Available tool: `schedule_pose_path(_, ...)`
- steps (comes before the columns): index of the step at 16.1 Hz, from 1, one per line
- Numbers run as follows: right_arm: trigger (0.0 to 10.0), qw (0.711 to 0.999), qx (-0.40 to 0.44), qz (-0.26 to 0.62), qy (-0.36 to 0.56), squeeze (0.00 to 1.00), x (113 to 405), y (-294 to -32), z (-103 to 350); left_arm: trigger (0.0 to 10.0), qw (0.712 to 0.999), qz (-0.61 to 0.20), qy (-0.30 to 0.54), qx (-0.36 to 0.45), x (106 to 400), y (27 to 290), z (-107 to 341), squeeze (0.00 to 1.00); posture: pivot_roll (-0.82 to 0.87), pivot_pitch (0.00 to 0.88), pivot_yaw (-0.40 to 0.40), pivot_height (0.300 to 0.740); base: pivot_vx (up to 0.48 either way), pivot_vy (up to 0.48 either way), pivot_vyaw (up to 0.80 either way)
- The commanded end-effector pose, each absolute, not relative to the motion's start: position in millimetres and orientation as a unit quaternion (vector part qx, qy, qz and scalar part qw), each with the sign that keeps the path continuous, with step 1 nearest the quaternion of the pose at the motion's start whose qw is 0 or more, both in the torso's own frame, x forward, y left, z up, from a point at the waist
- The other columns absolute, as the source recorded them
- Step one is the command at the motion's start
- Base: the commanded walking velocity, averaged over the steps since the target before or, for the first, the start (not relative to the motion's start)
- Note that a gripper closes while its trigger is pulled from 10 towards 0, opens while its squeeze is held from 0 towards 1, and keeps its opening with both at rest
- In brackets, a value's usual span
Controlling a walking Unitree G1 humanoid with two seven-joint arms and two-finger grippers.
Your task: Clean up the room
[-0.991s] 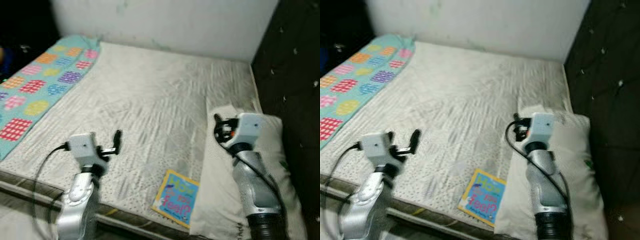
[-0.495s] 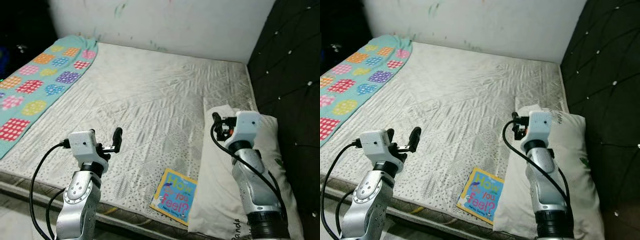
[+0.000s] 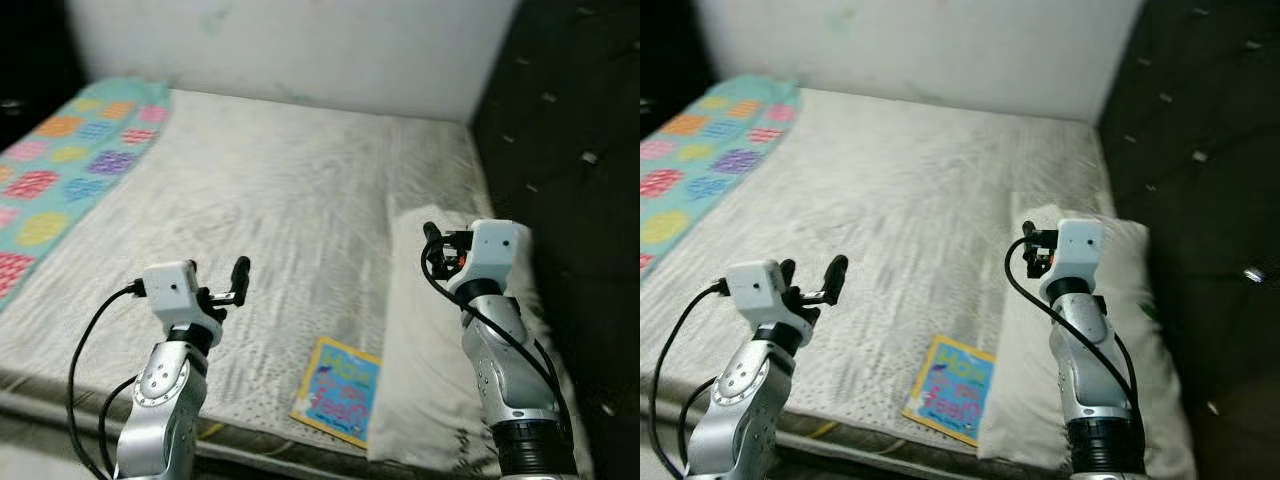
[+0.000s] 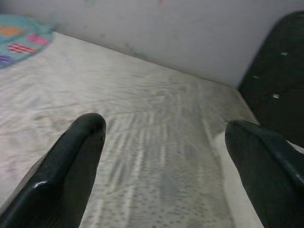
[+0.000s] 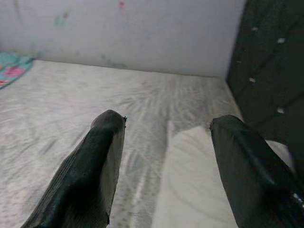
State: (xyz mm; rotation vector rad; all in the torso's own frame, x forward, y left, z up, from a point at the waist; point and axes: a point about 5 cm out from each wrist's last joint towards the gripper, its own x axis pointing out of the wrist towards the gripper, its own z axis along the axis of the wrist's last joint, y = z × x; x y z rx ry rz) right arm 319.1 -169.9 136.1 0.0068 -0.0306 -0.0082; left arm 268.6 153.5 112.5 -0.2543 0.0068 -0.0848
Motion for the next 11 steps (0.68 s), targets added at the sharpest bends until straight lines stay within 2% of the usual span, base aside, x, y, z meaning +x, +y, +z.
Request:
schedule_pose_path(1,10.0,1.000,0.005,-0.004,-0.011,0.00,321.0,-169.8,136.7,10.0,0.991,-0.051,0.002,-0.127,270.2,151.5,114.3,0.00,-0.07,0.000,-0.015,0.740,0.000,0.000,-0.80)
schedule_pose_path(4,10.0,1.000,0.004,-0.001,-0.015,0.00,322.0,-169.6,138.1,10.0,0.991,-0.053,0.002,-0.122,270.7,149.8,115.0,0.00,-0.07,0.000,-0.017,0.740,0.000,0.000,-0.76)
schedule_pose_path(7,10.0,1.000,0.005,0.001,-0.015,0.00,322.3,-168.0,137.9,10.0,0.991,-0.056,0.004,-0.121,271.0,149.3,114.9,0.00,-0.07,0.000,-0.016,0.740,0.000,0.000,-0.16)
schedule_pose_path(11,10.0,1.000,0.006,0.001,-0.015,0.00,323.0,-167.8,138.0,10.0,0.991,-0.060,0.003,-0.122,272.0,148.4,115.6,0.00,-0.07,0.000,-0.016,0.740,0.000,0.000,-0.68)
